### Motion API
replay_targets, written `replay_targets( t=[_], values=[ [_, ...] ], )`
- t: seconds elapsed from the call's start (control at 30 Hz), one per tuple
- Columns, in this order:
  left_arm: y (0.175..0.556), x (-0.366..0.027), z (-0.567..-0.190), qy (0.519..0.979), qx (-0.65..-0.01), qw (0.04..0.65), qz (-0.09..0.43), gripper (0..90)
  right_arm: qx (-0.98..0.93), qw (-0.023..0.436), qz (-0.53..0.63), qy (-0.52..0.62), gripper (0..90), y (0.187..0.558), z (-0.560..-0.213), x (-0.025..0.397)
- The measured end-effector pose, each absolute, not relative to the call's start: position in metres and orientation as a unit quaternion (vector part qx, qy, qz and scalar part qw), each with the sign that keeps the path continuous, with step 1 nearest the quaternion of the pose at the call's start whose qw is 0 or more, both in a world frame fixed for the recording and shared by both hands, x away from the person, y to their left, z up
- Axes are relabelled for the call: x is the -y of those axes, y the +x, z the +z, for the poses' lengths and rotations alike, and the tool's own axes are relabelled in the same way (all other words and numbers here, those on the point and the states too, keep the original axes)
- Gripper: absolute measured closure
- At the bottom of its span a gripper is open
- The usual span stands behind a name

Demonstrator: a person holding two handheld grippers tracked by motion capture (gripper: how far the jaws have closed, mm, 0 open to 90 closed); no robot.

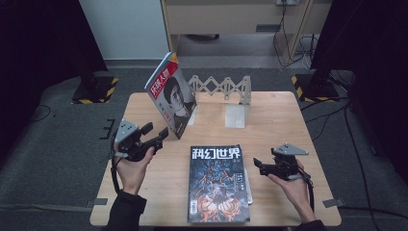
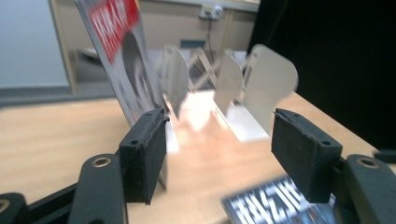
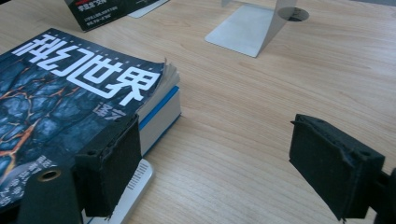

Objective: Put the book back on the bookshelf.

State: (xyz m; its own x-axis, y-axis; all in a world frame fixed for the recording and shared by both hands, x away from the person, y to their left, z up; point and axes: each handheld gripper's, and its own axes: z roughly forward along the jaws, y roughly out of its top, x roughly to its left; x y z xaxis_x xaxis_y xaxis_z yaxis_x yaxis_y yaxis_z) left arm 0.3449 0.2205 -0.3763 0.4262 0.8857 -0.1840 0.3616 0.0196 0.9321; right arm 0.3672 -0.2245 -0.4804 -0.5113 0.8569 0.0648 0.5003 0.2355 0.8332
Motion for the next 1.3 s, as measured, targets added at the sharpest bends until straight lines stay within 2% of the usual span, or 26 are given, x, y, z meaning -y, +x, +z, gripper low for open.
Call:
replay_targets(
  t=[0.27, 0.67, 0.97, 1.3],
  values=[
    [0.337, -0.209, -0.426, 0.682, -0.49, 0.506, 0.196, 34.8, -0.765, 0.196, 0.434, 0.434, 18.0, 0.363, -0.478, 0.212],
    [0.335, -0.179, -0.472, 0.728, -0.482, 0.463, 0.15, 34.5, -0.785, 0.167, 0.432, 0.411, 19.4, 0.355, -0.485, 0.185],
    [0.338, -0.163, -0.493, 0.742, -0.476, 0.463, 0.092, 33.6, -0.793, 0.143, 0.432, 0.406, 20.3, 0.352, -0.491, 0.173],
    [0.342, -0.147, -0.504, 0.759, -0.466, 0.451, 0.066, 29.0, -0.8, 0.123, 0.428, 0.402, 21.5, 0.35, -0.499, 0.164]
  ],
)
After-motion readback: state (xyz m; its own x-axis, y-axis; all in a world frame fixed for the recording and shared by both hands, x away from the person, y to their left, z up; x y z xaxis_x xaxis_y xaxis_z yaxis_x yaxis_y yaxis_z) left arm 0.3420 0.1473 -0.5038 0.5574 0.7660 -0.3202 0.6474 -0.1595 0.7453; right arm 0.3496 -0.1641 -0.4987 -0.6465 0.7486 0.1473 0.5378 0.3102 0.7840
